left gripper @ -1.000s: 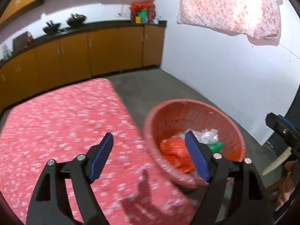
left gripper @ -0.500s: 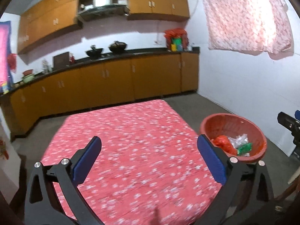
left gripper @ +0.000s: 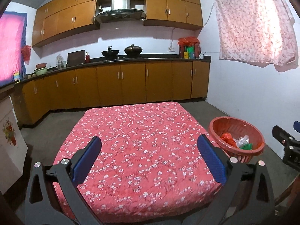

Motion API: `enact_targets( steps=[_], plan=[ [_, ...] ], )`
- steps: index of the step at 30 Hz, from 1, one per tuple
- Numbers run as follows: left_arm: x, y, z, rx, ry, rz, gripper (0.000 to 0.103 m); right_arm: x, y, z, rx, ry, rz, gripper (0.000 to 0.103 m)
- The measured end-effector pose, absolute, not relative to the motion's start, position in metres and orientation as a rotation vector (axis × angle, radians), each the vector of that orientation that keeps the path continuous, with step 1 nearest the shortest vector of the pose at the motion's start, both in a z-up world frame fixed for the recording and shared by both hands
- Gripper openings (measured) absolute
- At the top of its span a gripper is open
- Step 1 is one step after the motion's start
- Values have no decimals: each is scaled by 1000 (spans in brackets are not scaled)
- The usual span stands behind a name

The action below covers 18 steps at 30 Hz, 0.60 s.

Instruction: Collect trash

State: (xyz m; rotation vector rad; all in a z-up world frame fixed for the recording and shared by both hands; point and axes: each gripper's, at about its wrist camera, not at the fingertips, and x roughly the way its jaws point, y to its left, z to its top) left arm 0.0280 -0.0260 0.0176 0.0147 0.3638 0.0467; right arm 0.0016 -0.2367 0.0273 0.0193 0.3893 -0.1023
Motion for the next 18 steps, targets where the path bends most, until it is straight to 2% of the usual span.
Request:
enact_targets(
  steps=[18],
  plan=[
    [5, -14, 8, -16, 369, -7, 101, -35, -224, 21, 31, 368, -133, 99]
  ],
)
